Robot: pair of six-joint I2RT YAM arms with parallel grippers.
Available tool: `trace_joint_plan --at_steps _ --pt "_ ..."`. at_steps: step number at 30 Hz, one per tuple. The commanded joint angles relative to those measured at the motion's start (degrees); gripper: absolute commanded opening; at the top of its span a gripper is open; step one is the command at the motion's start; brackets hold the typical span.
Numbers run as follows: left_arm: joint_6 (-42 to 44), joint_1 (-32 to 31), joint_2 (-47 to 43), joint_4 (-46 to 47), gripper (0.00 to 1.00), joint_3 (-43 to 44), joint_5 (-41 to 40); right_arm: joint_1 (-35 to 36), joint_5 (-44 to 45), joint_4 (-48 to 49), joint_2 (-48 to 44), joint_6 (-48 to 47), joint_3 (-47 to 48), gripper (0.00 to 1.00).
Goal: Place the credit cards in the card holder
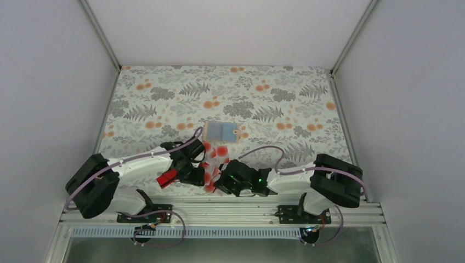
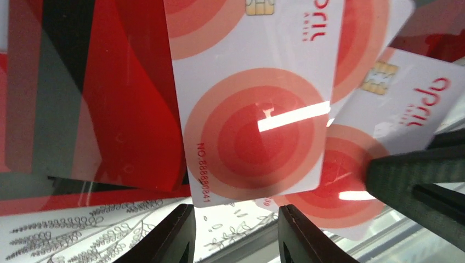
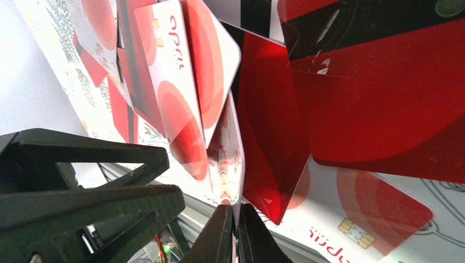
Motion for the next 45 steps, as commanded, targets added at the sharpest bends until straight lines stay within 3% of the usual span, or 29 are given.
trace_joint_plan --at_steps 1,12,23,30,40,45 --pt "-0.7 -0.2 3.3 1.7 0.36 -0.4 0.7 -0.8 2.0 -7.6 -0.5 -2.0 2.1 0.04" --pt "0.5 -0.2 6.8 8.0 0.25 -2.8 7.9 -2.4 0.6 -11.3 2.2 -5.2 7.9 0.04" --pt "1.8 0.0 8.1 10.2 0.24 -3.6 11.1 -3.3 -2.4 -11.9 8.4 -7.0 11.8 0.09" --pt "2.2 0.3 8.1 11.1 0.24 -4.0 12.2 -3.7 -4.4 -6.0 11.2 -8.1 11.1 0.13" --pt "2.7 0.8 6.5 12.0 0.24 -4.2 13.4 -4.0 -7.9 7.5 11.9 -9.4 6.9 0.10" --pt "3.0 1.2 5.6 12.0 0.24 -4.1 13.6 -4.4 -12.6 6.8 10.6 -15.3 7.5 0.10"
